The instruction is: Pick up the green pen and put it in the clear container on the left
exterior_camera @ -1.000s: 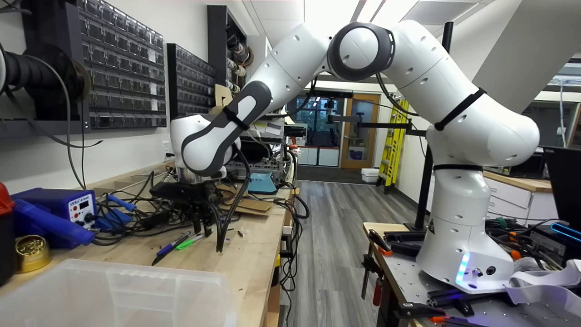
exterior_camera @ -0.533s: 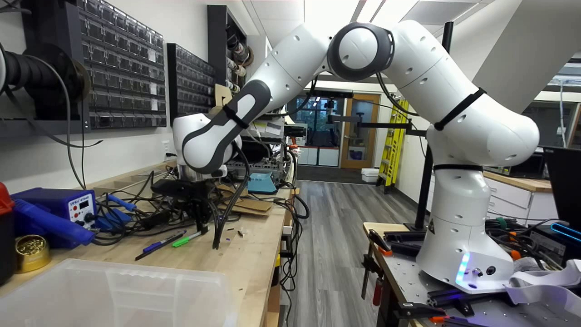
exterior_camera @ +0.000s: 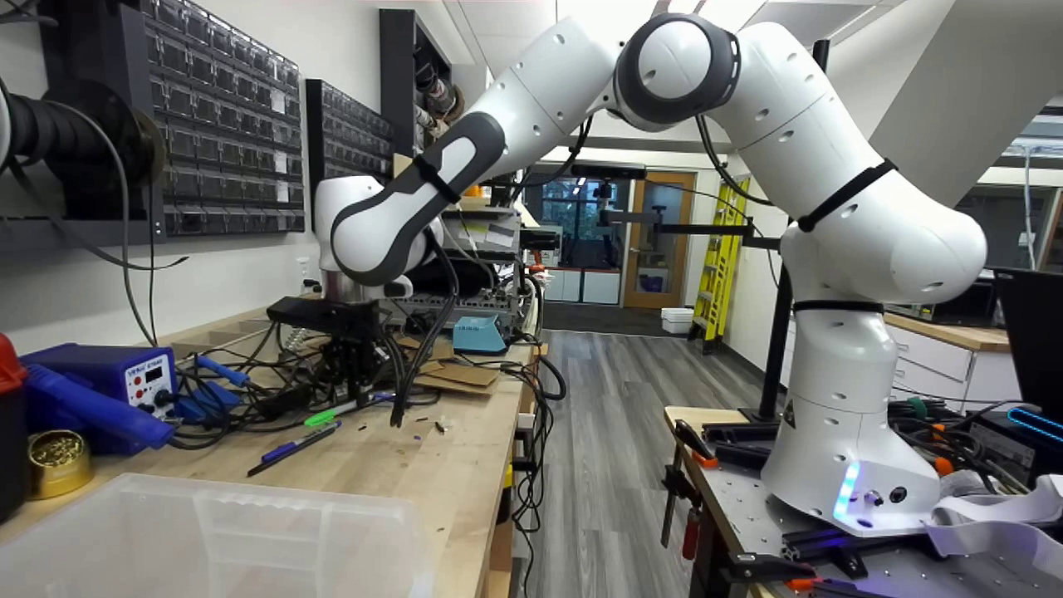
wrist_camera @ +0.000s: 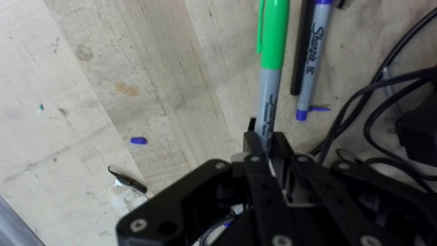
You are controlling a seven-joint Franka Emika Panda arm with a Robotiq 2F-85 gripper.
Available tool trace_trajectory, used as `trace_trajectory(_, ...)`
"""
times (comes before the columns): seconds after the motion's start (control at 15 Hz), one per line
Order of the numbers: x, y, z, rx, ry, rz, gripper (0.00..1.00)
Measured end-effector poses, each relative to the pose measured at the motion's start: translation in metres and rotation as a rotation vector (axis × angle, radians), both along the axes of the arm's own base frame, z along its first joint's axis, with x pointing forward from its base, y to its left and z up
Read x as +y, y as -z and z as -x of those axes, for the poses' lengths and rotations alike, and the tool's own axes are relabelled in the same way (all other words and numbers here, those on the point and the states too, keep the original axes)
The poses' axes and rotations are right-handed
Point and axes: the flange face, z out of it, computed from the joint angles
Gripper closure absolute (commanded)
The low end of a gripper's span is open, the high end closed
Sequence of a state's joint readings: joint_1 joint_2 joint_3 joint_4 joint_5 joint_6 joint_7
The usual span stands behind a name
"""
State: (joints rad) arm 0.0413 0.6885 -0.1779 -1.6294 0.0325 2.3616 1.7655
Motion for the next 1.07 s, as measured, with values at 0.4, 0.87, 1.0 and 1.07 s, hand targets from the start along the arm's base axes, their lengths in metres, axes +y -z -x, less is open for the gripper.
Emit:
trace_trajectory(0.4,0.038,-0.054,0.005,-0.051,-0.163,-0.039,0.97)
trace_trajectory(0.87,0.122,-0.094,0.014,-0.091,-0.442,-0.075,0.97)
trace_trajectory(1.0,0.146,-0.101,0.016,-0.1,-0.527,-0.08,0.97)
trace_trajectory(1.07,0.158,-0.104,0.017,-0.104,-0.571,-0.082,0.97)
